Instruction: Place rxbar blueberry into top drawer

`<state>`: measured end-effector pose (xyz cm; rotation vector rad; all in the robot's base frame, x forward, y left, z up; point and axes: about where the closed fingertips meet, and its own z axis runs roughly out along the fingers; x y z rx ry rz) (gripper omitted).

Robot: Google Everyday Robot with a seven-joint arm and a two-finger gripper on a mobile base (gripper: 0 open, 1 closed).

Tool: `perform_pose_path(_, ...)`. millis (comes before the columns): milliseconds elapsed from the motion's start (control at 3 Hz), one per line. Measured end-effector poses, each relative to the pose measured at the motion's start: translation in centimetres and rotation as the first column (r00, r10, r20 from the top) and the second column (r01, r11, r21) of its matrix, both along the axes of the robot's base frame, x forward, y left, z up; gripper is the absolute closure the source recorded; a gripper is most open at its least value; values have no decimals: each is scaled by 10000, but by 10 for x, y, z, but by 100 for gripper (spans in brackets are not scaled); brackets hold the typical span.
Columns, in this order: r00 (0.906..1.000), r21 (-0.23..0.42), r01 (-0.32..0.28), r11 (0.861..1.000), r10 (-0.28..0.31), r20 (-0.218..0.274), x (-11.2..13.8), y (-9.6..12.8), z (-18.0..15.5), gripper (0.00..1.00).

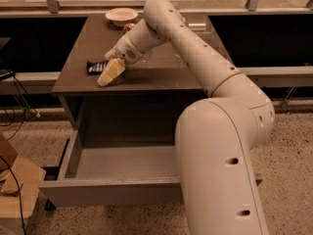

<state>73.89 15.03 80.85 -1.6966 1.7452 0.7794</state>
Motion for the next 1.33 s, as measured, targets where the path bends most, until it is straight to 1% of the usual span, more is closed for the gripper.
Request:
perform_pose_path(333,10000,0,0,10000,0,1,0,0,5,89)
perform_pose_path(667,10000,0,0,10000,0,1,0,0,7,100)
perform_pose_path(1333,10000,0,0,10000,0,1,0,0,11,100)
